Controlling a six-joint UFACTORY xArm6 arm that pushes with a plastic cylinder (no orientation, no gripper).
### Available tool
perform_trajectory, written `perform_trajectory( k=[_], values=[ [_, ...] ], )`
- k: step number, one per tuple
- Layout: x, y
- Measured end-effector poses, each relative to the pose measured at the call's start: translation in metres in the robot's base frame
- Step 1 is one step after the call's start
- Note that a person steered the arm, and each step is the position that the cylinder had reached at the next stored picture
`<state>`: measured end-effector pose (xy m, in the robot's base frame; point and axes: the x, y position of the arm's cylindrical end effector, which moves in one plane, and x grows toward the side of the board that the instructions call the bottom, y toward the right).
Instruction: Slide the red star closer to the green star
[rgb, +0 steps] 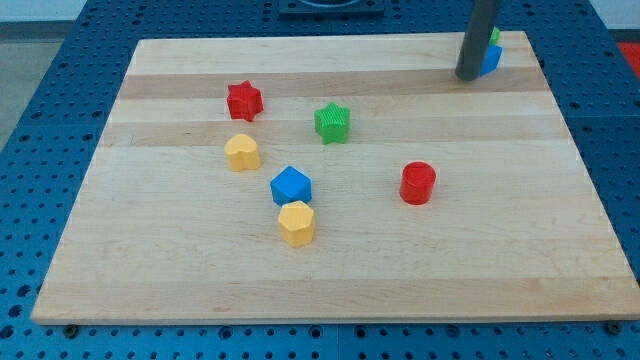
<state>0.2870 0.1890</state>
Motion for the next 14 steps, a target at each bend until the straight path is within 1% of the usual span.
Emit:
perform_trajectory(
  k=[1,2,3,4,5,6,7,8,10,11,13,14],
  values=[
    [0.003,-0.003],
    [0.025,-0.025],
    [0.033,-0.070],
    [0.033,-0.088],
    [0.032,-0.089],
    [0.018,-0.108],
    [-0.006,-0.139],
    [-0.027,-0.183],
    [-0.027,-0.328],
    [-0.011,-0.376],
    [0.039,-0.386],
    [0.050,-0.373]
  ],
)
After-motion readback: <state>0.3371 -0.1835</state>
